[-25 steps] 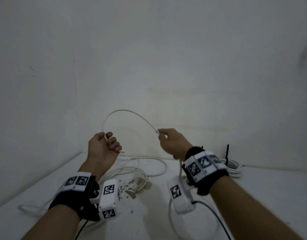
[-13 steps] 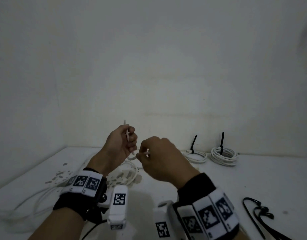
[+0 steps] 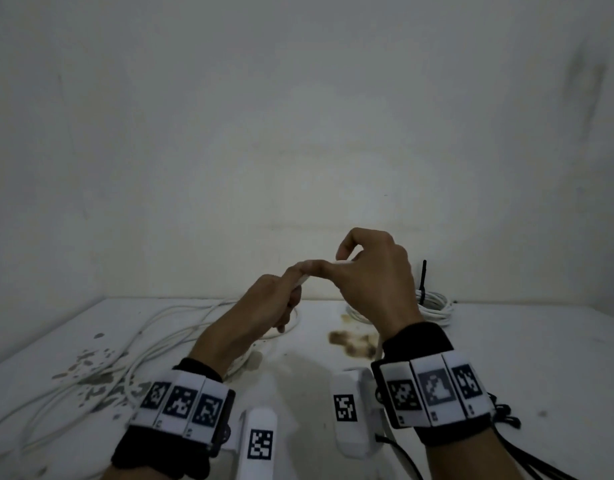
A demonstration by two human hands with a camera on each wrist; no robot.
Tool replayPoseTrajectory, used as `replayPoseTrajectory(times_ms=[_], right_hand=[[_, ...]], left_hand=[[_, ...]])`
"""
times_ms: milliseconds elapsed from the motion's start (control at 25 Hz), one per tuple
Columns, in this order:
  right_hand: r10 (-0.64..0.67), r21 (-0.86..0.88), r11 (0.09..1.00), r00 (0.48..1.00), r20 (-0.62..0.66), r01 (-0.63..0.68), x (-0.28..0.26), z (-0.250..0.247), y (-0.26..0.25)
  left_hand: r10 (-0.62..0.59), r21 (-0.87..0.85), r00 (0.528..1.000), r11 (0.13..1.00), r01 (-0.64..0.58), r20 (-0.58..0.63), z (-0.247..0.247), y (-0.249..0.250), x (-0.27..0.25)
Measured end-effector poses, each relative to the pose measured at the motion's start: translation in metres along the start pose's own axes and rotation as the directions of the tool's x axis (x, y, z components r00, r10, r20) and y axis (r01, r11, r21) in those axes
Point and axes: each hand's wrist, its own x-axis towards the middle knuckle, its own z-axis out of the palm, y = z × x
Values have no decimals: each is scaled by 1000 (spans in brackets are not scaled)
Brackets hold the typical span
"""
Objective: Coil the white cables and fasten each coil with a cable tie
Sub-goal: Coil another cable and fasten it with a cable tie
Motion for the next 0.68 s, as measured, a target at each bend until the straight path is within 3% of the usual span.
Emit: replayPoseTrajectory(times_ms=[160, 240, 320, 360, 400, 520, 600, 680], right_hand=[[42, 116, 992, 999, 6, -43, 4, -4, 6], [30, 255, 963, 976, 215, -86, 5, -13, 7], [-42, 323, 933, 841, 540, -161, 3, -27, 5], [-94, 342, 925, 775, 625, -163, 2, -33, 4], [-131, 367, 920, 772, 622, -139, 2, -34, 3], [-54, 442, 894, 962, 267, -73, 5, -20, -1], [49, 514, 851, 991, 121, -104, 8, -7, -2], [144, 624, 767, 988, 61, -150, 10, -3, 0]], left_hand=[[-54, -114, 993, 993, 42, -108, 3, -3, 1], [-96, -247, 977, 968, 48, -188, -4, -5, 1], [-133, -413, 969, 910, 35, -210, -15, -7, 0], [-144, -471, 969, 881, 32, -203, -21, -9, 0], [-145, -499, 973, 866, 36, -181, -24, -10, -1], [-98, -435, 995, 896, 86, -5, -21, -9, -5], [-71, -381, 993, 919, 102, 94, -17, -6, -6], [-68, -307, 985, 945, 114, 157, -16, -4, -7]])
